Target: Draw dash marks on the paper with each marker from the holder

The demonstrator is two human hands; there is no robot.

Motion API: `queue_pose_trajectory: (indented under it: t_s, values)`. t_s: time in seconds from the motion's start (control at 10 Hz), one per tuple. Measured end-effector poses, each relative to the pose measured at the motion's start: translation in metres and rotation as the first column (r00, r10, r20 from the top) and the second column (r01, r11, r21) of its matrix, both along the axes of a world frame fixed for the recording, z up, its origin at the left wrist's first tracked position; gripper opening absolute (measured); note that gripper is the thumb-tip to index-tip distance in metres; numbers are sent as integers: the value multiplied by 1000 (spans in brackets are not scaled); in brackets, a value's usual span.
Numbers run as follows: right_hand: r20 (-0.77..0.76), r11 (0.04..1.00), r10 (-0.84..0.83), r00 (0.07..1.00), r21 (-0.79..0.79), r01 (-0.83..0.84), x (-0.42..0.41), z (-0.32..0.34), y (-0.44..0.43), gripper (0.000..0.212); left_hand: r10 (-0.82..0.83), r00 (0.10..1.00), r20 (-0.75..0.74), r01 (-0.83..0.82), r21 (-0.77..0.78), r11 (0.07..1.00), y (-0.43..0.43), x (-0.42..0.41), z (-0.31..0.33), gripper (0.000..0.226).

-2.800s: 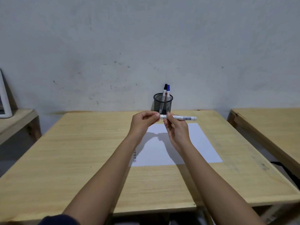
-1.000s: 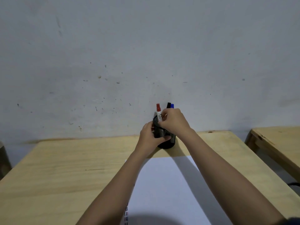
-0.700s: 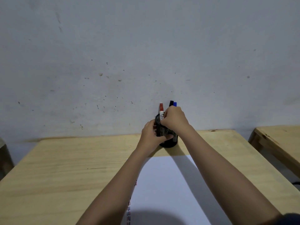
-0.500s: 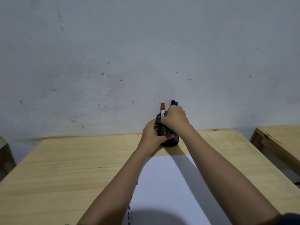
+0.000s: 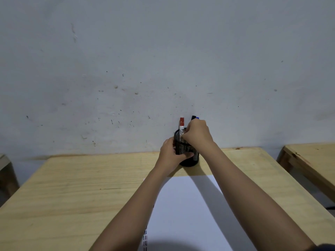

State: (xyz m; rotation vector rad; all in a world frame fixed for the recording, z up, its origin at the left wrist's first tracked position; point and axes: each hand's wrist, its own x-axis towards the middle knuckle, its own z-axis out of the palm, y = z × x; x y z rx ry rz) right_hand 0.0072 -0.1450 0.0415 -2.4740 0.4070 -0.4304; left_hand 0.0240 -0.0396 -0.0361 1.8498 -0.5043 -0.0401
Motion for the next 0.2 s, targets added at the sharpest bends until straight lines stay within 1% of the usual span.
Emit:
queue_pose_trajectory:
  t_s: [0.1,0.2]
  values:
    - [93,999,-19,996,39,15,-16,12,-2,12,11,1000,14,-12,74,997,3,-8,10,55]
    - [222,996,-49,974,83,31,-42,10,-3,26,61,995,73,-69,121,990,13,-27,24,50]
